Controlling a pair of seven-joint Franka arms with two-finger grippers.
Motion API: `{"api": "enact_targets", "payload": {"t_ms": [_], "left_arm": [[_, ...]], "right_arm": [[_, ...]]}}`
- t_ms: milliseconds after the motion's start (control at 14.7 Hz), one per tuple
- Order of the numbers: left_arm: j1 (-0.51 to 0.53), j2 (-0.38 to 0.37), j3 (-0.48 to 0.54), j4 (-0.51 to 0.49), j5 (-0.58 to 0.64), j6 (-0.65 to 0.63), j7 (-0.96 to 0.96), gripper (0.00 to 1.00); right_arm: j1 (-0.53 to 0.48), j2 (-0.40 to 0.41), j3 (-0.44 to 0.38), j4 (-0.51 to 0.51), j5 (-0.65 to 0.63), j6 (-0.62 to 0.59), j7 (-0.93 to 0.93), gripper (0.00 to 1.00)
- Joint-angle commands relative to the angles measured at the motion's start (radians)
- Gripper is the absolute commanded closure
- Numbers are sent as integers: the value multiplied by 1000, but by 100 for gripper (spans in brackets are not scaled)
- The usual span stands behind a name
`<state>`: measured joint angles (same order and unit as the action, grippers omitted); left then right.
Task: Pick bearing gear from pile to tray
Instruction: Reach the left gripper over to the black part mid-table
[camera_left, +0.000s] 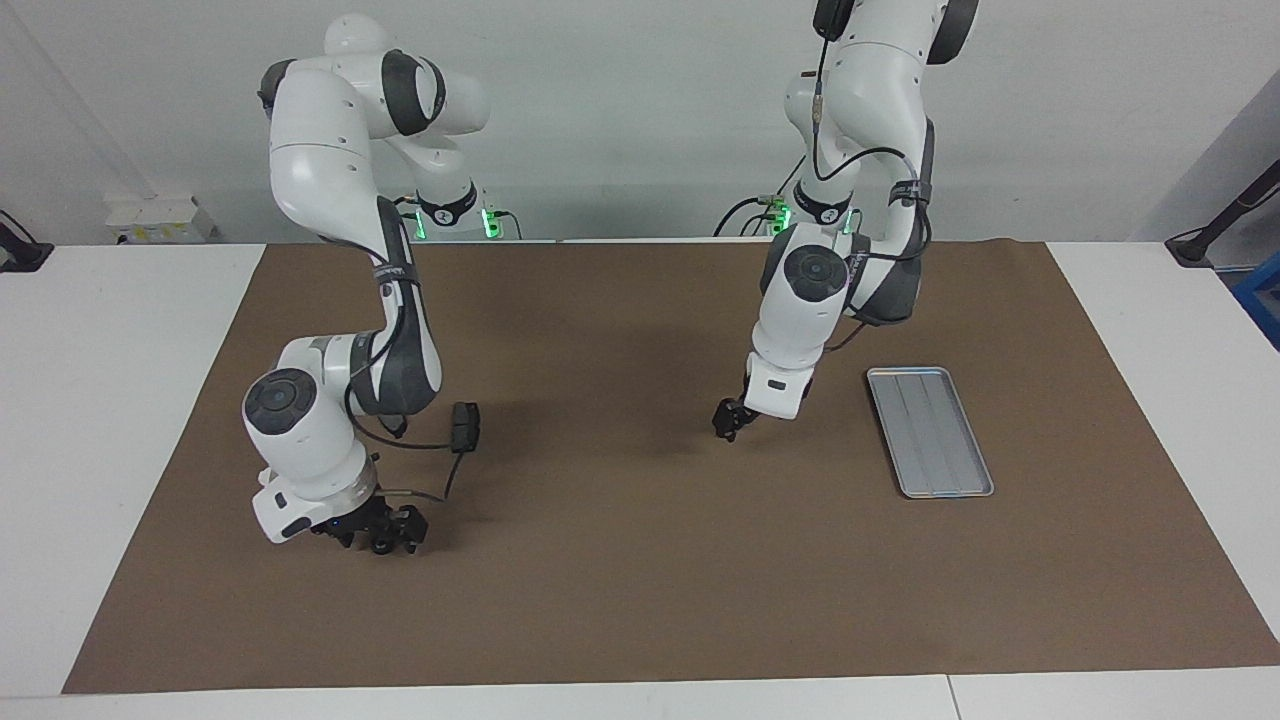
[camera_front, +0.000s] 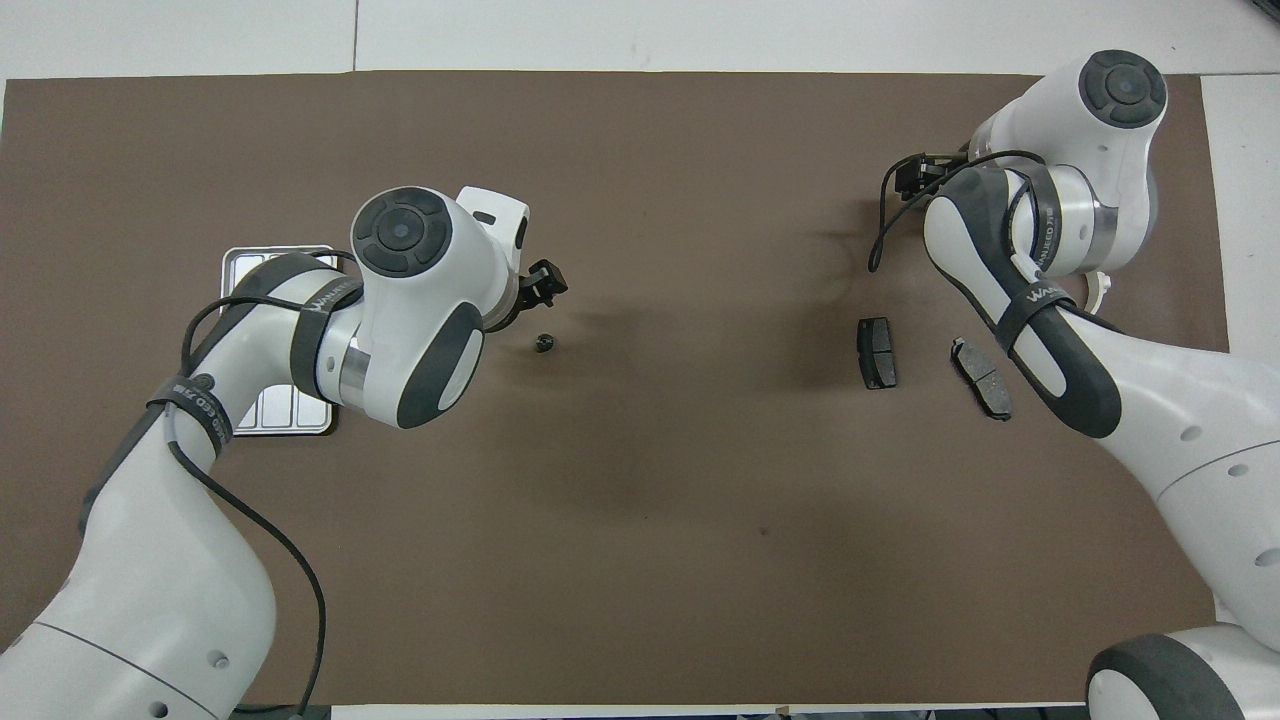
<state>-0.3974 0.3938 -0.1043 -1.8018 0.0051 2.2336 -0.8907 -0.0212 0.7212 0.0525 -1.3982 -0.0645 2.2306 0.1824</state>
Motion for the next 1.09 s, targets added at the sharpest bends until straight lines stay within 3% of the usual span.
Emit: {"api": "enact_targets", "payload": {"t_ms": [0, 272, 475, 679, 815, 1019], "left_arm": [[-46, 10, 20, -24, -13, 40, -42, 1], [-48, 4, 20, -96, -11, 119, -42, 11], [-48, 3, 20, -97, -11, 121, -42, 29], [-49, 4, 20, -102, -11, 127, -42, 31], [-52, 4, 20, -102, -11, 130, -42, 40], [-57, 5, 20, -102, -11, 132, -43, 41]], "right_arm": [[-8, -3, 10, -30, -9, 50, -18, 0], [-5, -2, 10, -31, -9, 50, -20, 5], [-13, -5, 10, -73, -9, 41, -20, 11], [-10, -11, 9, -81, -41, 14, -21, 15], [-9, -20, 9, -71, -54, -9, -21, 15], [-8, -11, 9, -25, -74, -78, -21, 16]]}}
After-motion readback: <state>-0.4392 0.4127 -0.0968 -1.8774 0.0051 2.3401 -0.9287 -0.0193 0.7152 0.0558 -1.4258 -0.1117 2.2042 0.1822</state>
